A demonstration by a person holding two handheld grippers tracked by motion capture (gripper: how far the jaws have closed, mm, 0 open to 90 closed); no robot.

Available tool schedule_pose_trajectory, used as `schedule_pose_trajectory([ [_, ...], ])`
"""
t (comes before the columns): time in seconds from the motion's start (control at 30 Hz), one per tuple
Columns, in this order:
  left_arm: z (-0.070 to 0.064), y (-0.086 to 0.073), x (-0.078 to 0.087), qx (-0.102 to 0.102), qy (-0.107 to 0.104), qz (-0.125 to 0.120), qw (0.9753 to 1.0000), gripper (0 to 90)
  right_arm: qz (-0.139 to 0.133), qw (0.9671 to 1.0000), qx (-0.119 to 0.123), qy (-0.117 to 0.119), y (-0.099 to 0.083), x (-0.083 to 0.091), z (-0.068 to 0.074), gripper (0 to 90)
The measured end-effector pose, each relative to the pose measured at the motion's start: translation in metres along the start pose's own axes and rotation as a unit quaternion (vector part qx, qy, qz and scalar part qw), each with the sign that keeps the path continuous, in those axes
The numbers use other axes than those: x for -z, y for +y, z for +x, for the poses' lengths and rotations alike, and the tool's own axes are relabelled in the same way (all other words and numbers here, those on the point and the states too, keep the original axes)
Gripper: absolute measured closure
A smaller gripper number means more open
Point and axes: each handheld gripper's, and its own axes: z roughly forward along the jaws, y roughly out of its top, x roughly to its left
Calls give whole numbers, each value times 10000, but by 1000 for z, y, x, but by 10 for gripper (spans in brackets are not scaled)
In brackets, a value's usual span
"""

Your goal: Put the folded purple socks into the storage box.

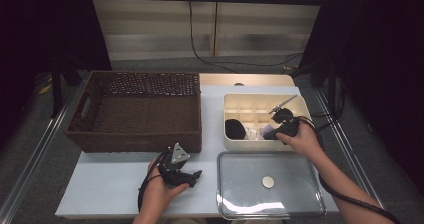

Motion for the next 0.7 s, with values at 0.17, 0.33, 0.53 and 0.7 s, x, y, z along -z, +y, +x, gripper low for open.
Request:
schedule_pose_trajectory([
  [0.17,0,0,0,0,-5,6,10000,176,-136,9999,35,51,-1,15,4,811],
  [0.33,0,0,0,2,-7,6,10000,176,-265,9996,82,10,-5,30,8,750],
  [0.53,0,0,0,19,-12,-3,10000,176,-469,9989,-10,-66,-11,46,4,625],
  [0.7,0,0,0,12,-15,8,10000,176,-524,9986,9,-89,-16,54,4,530],
])
